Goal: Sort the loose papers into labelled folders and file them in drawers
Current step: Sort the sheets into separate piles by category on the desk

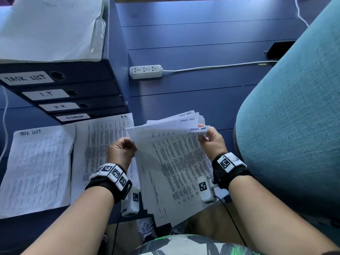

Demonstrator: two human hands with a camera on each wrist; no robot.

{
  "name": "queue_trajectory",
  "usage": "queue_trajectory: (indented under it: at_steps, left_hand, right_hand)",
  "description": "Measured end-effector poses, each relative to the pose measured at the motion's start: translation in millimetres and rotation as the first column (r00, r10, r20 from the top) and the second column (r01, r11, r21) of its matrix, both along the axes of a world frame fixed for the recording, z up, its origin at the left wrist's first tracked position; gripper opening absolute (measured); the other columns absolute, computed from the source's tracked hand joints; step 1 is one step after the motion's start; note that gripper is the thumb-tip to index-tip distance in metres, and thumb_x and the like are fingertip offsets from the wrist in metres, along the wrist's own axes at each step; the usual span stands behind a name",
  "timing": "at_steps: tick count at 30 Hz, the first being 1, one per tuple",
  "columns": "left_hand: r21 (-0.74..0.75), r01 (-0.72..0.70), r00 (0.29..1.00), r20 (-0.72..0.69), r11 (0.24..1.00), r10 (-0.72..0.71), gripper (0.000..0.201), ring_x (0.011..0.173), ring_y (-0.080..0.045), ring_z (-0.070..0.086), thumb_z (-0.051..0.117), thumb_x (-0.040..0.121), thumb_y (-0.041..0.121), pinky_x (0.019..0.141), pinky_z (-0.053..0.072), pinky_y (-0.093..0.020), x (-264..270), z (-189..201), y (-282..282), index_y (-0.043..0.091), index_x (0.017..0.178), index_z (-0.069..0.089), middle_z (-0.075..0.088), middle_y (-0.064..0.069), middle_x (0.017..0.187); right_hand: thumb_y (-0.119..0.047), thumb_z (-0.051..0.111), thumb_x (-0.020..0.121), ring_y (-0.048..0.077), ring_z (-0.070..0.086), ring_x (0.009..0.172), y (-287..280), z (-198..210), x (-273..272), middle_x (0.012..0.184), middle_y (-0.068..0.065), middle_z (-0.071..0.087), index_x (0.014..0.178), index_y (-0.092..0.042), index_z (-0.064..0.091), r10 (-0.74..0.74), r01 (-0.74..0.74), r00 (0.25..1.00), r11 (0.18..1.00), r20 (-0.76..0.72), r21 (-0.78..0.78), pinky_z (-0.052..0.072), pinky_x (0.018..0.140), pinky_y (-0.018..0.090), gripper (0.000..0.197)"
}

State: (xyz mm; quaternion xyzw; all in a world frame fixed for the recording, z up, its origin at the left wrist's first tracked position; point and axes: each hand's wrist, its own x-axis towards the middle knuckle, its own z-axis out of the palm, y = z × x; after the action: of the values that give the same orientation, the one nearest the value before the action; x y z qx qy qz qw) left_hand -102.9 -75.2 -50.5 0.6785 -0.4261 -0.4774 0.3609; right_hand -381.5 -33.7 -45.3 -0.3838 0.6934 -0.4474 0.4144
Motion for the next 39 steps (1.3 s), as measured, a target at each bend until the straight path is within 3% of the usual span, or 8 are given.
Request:
queue_trajectory:
  at_steps: [5, 13, 16, 19, 24, 27, 31, 39]
  left_hand:
    - [0.057, -0.03, 0.998, -0.061, 0.998, 0.034, 0.03, 0.07, -0.022, 0.05, 0.065, 0.082, -0.009, 0.067, 0.049, -0.038, -2.2, 2.9, -3.2, 0.016, 0.067, 0.057, 0.054, -0.011, 0.075]
    - [0.083, -0.094, 0.99, -0.1, 0.992, 0.102, 0.027, 0.074, -0.024, 0.049, 0.061, 0.092, 0.002, 0.068, 0.047, -0.037, -3.0, 0.8, -6.3, 0.019, 0.072, 0.058, 0.057, -0.002, 0.071]
    - [0.081, -0.075, 0.994, -0.076, 0.994, 0.081, 0.024, 0.076, -0.024, 0.053, 0.062, 0.092, 0.004, 0.074, 0.053, -0.046, -3.3, 4.5, -6.0, 0.021, 0.075, 0.061, 0.061, -0.003, 0.075]
    - [0.09, -0.038, 0.998, -0.037, 0.995, 0.041, 0.023, 0.076, -0.027, 0.059, 0.061, 0.091, 0.001, 0.078, 0.055, -0.051, -1.3, 6.0, -7.3, 0.018, 0.077, 0.065, 0.067, -0.01, 0.081]
    - [0.083, 0.033, 0.992, -0.127, 0.996, -0.022, 0.029, 0.075, -0.026, 0.064, 0.055, 0.087, -0.014, 0.074, 0.059, -0.045, -8.8, 15.0, -2.5, 0.011, 0.078, 0.067, 0.069, -0.013, 0.083]
    - [0.093, 0.065, 0.959, -0.282, 0.994, -0.037, 0.015, 0.078, -0.027, 0.067, 0.054, 0.098, 0.011, 0.071, 0.059, -0.041, -17.3, 25.9, 1.2, 0.01, 0.091, 0.067, 0.072, -0.011, 0.087]
    - [0.166, 0.109, 0.935, -0.351, 0.98, -0.044, 0.054, 0.089, -0.026, 0.069, 0.036, 0.095, 0.06, 0.079, 0.057, -0.041, -15.7, 35.9, 5.5, 0.016, 0.104, 0.066, 0.072, -0.011, 0.099]
    - [-0.165, 0.121, 0.983, -0.119, 0.979, -0.141, 0.015, 0.096, -0.025, 0.064, 0.054, 0.097, 0.013, 0.089, 0.054, -0.048, -5.5, 70.7, 13.1, 0.028, 0.098, 0.054, 0.066, -0.006, 0.101]
  right_hand:
    - [-0.008, 0.062, 0.091, 0.02, 0.069, 0.09, -3.6, 1.4, 2.7, 0.094, 0.004, 0.073, 0.088, -0.02, 0.067, -0.039, 0.039, 0.999, 0.999, -0.007, 0.007, 0.058, 0.082, 0.038, 0.013]
    - [-0.002, 0.057, 0.091, 0.006, 0.061, 0.076, 1.7, -1.2, -5.6, 0.082, -0.002, 0.06, 0.125, -0.027, 0.047, -0.089, 0.086, 0.994, 0.995, -0.056, -0.053, 0.056, 0.075, 0.023, 0.044]
    - [-0.003, 0.062, 0.09, 0.022, 0.066, 0.086, 1.3, 3.0, -2.3, 0.094, 0.009, 0.066, 0.089, -0.022, 0.065, -0.047, 0.039, 0.994, 0.996, -0.101, -0.076, 0.058, 0.078, 0.039, 0.019]
    - [-0.001, 0.07, 0.084, 0.019, 0.062, 0.089, 0.2, 6.2, 1.7, 0.102, 0.011, 0.061, 0.067, -0.033, 0.066, -0.045, 0.036, 0.997, 0.99, -0.066, -0.134, 0.052, 0.073, 0.023, 0.036]
    - [-0.006, 0.069, 0.086, 0.016, 0.064, 0.106, -2.5, 9.0, 4.1, 0.119, 0.001, 0.063, 0.085, -0.017, 0.068, -0.042, 0.045, 0.999, 0.994, 0.034, -0.101, 0.054, 0.089, 0.03, 0.011]
    - [-0.001, 0.061, 0.09, 0.016, 0.067, 0.093, -5.5, 15.0, 6.2, 0.099, 0.001, 0.071, 0.093, -0.016, 0.065, -0.056, 0.063, 0.995, 0.994, 0.078, -0.085, 0.056, 0.081, 0.03, 0.016]
    - [-0.004, 0.056, 0.092, 0.016, 0.061, 0.08, -12.2, 29.3, 11.8, 0.086, -0.002, 0.063, 0.107, -0.016, 0.053, -0.204, 0.193, 0.977, 0.97, -0.063, -0.145, 0.052, 0.068, 0.021, 0.019]
    - [0.004, 0.06, 0.088, 0.014, 0.066, 0.083, -19.4, 81.3, 36.5, 0.09, 0.008, 0.065, 0.112, -0.015, 0.046, 0.0, 0.054, 0.991, 0.92, 0.137, -0.389, 0.056, 0.073, 0.032, 0.034]
